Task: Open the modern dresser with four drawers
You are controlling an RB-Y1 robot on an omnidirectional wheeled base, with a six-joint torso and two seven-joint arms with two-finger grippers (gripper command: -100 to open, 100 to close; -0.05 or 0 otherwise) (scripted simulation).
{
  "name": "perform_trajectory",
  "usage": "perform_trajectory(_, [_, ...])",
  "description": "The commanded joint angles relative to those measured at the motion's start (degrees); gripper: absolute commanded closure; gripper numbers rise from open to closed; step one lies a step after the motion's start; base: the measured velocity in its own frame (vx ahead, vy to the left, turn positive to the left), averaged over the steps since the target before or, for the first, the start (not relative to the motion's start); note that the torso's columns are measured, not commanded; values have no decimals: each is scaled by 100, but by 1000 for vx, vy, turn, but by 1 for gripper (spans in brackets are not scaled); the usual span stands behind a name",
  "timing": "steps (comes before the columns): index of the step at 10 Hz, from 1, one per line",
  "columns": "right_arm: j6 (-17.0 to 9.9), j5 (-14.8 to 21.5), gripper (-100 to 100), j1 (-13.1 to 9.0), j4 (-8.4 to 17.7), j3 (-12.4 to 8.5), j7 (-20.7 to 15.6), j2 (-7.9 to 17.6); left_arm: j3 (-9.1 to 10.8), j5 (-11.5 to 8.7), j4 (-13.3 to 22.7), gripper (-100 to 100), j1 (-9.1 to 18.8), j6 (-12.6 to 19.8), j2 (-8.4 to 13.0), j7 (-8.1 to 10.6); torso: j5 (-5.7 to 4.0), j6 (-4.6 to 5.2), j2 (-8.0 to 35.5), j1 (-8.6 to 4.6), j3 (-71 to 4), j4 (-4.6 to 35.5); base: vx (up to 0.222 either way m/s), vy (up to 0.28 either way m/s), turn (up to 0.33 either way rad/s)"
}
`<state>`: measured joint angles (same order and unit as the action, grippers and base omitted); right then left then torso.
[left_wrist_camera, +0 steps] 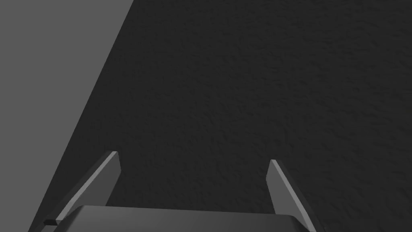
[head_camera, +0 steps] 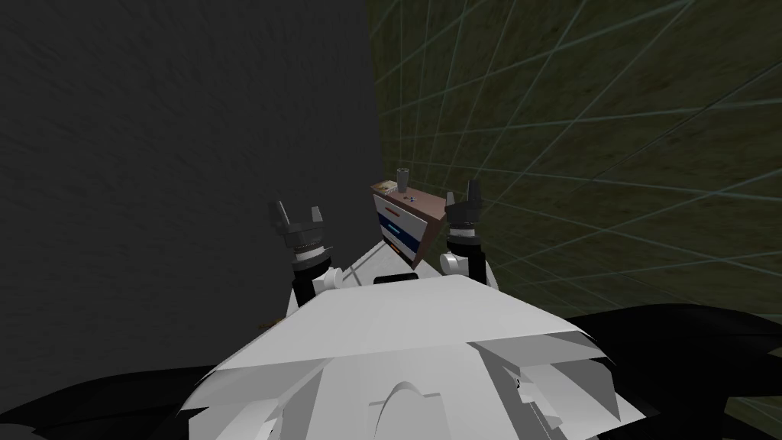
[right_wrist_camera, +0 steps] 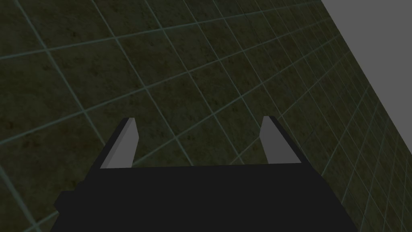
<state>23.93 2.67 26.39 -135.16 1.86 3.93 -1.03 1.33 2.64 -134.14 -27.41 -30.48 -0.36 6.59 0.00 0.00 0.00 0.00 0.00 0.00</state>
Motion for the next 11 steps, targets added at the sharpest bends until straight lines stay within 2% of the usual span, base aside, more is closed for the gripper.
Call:
perform_trajectory(1, [0, 0, 0, 0, 0, 0, 0, 0, 0, 0, 0, 0, 0, 0, 0, 0, 0, 0, 232, 0, -467, 235, 0, 0, 0])
perform_trajectory(9, [1, 0, 0, 0, -2, 0, 0, 0, 0, 0, -2, 0, 0, -1, 0, 0, 0, 0, 3539, 0, -7073, 3537, 0, 0, 0])
perform_trajectory(10, [-73, 59, -100, -22, 73, 16, -23, 209, 0, 0, -2, 0, 0, -1, 0, 0, 0, 0, 3962, 0, -7919, 3960, 14, 20, 1])
perform_trajectory(11, [-149, 122, -100, -45, 149, 32, -46, 360, 0, 0, 0, 0, 0, 0, 0, 0, 1, 0, 4153, 6, -8315, 4148, 21, 54, 0])
